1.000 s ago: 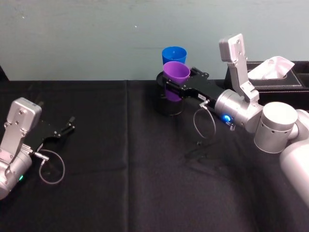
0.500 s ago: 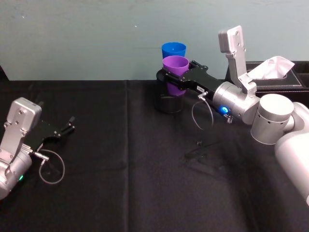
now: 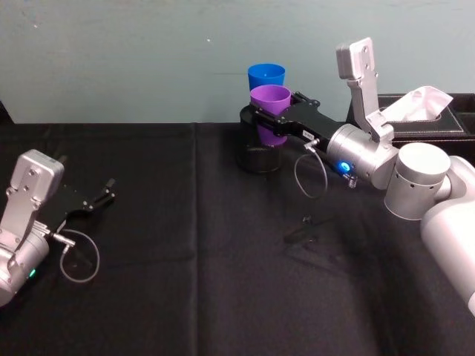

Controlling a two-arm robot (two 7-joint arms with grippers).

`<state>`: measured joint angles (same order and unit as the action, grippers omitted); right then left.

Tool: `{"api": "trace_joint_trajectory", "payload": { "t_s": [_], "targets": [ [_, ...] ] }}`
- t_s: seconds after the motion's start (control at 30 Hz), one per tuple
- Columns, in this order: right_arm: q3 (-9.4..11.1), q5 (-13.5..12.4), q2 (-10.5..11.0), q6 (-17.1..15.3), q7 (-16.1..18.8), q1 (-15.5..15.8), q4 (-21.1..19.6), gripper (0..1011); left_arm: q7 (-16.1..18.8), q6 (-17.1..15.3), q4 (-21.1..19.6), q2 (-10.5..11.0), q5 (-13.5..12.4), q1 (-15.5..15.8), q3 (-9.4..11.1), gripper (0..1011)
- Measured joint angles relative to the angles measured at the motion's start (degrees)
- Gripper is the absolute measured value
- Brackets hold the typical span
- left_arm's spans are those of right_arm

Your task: Pick up one cup with a gripper and tap it against the other cup.

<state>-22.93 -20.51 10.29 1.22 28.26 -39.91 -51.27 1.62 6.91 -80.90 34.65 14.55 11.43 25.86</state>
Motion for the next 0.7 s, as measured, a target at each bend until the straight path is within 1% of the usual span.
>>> {"api": "trace_joint_trajectory", "payload": {
  "t_s": [0.7],
  "targets": [
    [-0.09,-0.06,0.07,-0.05,-0.05,0.03,-0.08,735,0.0,0.0,0.0,0.0,0.0,0.0,0.0,1000]
  ]
}}
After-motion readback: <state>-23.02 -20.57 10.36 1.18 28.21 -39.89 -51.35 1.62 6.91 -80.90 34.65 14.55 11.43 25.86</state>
